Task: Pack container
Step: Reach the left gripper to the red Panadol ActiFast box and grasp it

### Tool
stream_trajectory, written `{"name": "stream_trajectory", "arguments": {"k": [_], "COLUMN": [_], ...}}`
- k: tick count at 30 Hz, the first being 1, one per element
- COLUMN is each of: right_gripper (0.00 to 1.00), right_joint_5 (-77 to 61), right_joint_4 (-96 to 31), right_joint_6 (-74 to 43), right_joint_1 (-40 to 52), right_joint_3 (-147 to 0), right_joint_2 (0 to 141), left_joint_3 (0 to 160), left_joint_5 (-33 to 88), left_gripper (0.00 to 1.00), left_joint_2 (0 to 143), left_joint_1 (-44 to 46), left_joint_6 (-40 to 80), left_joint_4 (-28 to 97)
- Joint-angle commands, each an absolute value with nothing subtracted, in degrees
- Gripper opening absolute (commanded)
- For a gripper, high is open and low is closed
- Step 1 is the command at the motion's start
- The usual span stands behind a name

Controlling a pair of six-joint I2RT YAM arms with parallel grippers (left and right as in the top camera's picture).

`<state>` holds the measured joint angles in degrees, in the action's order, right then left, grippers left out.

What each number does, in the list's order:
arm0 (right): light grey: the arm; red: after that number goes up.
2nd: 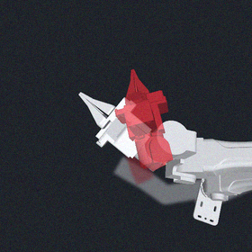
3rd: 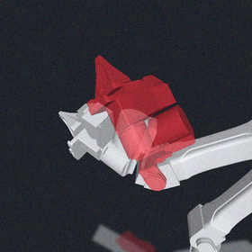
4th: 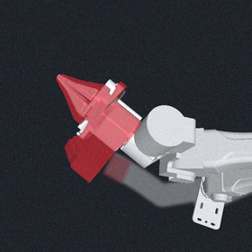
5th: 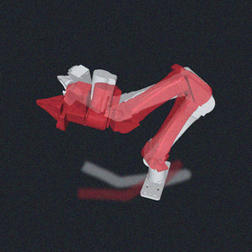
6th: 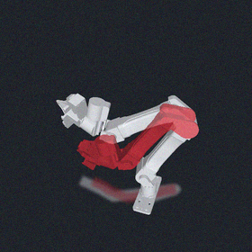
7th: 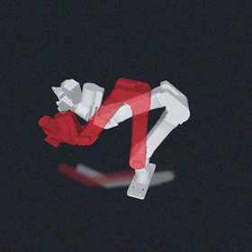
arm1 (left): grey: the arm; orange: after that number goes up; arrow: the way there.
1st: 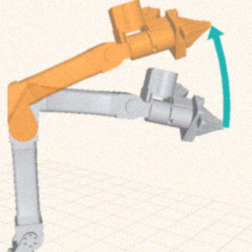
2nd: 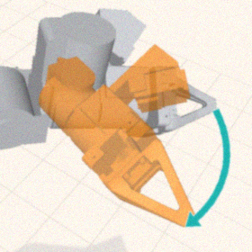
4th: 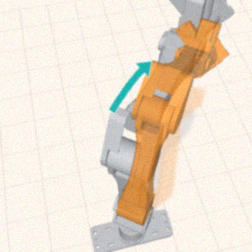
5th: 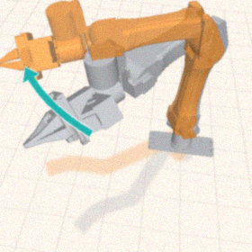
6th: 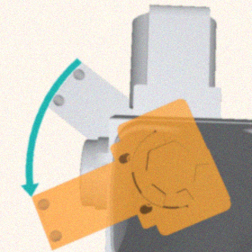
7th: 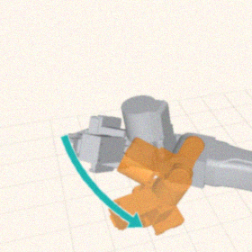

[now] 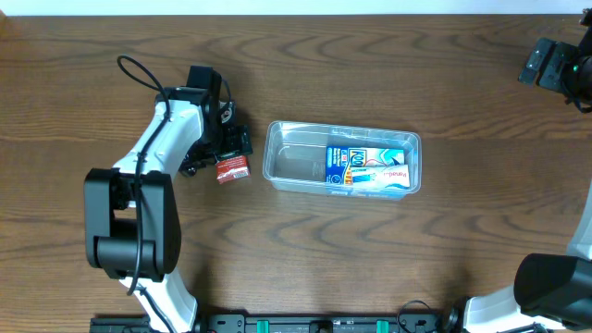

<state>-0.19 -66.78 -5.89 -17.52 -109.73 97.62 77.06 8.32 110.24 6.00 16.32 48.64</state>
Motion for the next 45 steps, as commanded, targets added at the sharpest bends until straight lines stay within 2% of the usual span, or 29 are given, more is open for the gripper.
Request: {"name": "stream_trajectory", "arguments": {"k": [1, 18, 20, 23, 25, 32, 38, 45], "right_gripper": [0.99, 0.99, 0.99, 0.99, 0.99, 0.99, 0.99, 0.99], "right_joint_5": [0.19, 0.19, 0.19, 0.19, 0.19, 0.19, 0.19, 0.19], "right_joint_4": [-66.89, -66.87, -66.87, -66.89, -66.87, -66.89, -66.87, -66.87], "right_joint_6": [-6.61, -6.63, -6.61, -6.61, -6.61, -6.61, -6.61, -6.61], "right_joint_1": [-17.61, -17.61, -17.61, -17.61, -17.61, -17.61, -17.61, -17.63], "right_joint_3": [-110.26, -110.26, -110.26, -110.26, -110.26, -110.26, -110.26, -110.26], "right_joint_2": [97.1, 97.1, 97.1, 97.1, 97.1, 97.1, 97.1, 97.1], "left_joint_3": [77.8, 77.8, 77.82, 77.82, 77.82, 78.19, 84.51, 99.11], "left_joint_5": [6.76, 6.83, 6.83, 6.85, 7.05, 7.05, 7.03, 7.01], "left_gripper": [0.98, 0.99, 0.95, 0.78, 0.72, 0.69, 0.69, 0.69], "left_joint_2": [112.75, 117.75, 117.75, 117.75, 117.75, 117.49, 117.19, 117.12], "left_joint_1": [5.69, 5.72, 5.69, 5.72, 5.76, 7.01, 7.7, 8.45], "left_joint_6": [16.38, 16.43, 16.4, 16.43, 16.45, 16.45, 16.4, 15.62], "left_joint_4": [48.51, 46.33, 46.33, 46.39, 46.39, 47.35, 55.59, 72.1]}}
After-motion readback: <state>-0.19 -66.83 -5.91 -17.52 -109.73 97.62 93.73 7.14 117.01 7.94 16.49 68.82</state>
